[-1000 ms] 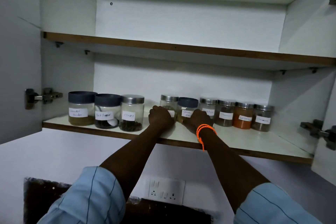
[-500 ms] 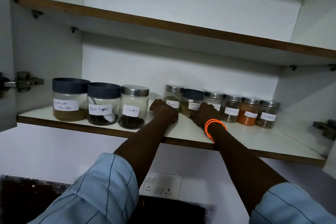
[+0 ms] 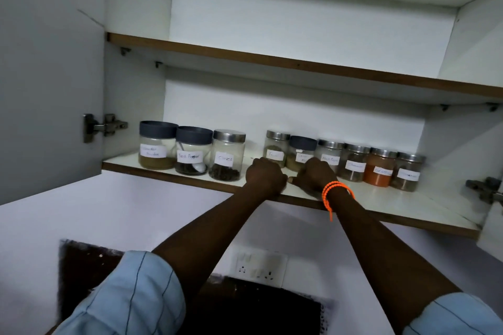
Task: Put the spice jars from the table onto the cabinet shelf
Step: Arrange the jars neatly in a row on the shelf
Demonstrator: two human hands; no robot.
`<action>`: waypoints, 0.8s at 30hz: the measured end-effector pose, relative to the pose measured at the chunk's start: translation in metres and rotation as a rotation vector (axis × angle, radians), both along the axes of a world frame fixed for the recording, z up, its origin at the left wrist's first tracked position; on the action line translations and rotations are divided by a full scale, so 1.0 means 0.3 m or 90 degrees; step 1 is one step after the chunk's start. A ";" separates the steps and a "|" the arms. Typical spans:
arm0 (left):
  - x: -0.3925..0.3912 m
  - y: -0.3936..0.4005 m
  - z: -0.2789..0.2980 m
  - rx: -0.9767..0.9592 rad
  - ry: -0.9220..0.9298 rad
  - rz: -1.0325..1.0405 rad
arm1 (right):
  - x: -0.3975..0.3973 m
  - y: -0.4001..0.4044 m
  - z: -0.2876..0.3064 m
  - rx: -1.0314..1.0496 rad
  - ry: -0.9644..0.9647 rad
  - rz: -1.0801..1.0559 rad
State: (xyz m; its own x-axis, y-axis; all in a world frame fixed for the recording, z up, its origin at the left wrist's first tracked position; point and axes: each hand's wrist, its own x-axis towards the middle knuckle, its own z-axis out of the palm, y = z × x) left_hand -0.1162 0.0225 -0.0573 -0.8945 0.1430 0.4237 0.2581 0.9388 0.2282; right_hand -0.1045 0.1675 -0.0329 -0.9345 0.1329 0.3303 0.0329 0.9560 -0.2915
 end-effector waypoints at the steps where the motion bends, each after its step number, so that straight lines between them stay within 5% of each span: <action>1: 0.037 -0.014 0.001 -0.004 0.018 -0.011 | 0.021 -0.014 0.000 -0.020 0.018 0.019; 8: 0.264 -0.238 -0.092 0.206 0.378 -0.033 | 0.141 -0.173 -0.061 -0.153 0.156 0.127; 11: 0.305 -0.386 -0.111 0.326 0.513 0.078 | 0.177 -0.268 -0.076 -0.198 0.185 0.203; 14: 0.289 -0.494 -0.128 0.357 0.413 0.208 | 0.195 -0.363 -0.079 -0.219 0.200 0.213; 17: 0.263 -0.532 -0.131 0.393 0.255 0.138 | 0.192 -0.441 -0.087 -0.158 0.208 0.176; 24: 0.169 -0.525 -0.065 0.304 0.173 0.130 | 0.134 -0.509 -0.072 -0.067 0.181 0.070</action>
State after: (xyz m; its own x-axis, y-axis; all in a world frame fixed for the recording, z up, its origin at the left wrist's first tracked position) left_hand -0.0654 -0.1350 -0.0768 -0.7345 -0.2844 0.6162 0.1904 0.7852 0.5893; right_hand -0.0644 0.0148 -0.0544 -0.8169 0.0838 0.5706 -0.1659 0.9134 -0.3717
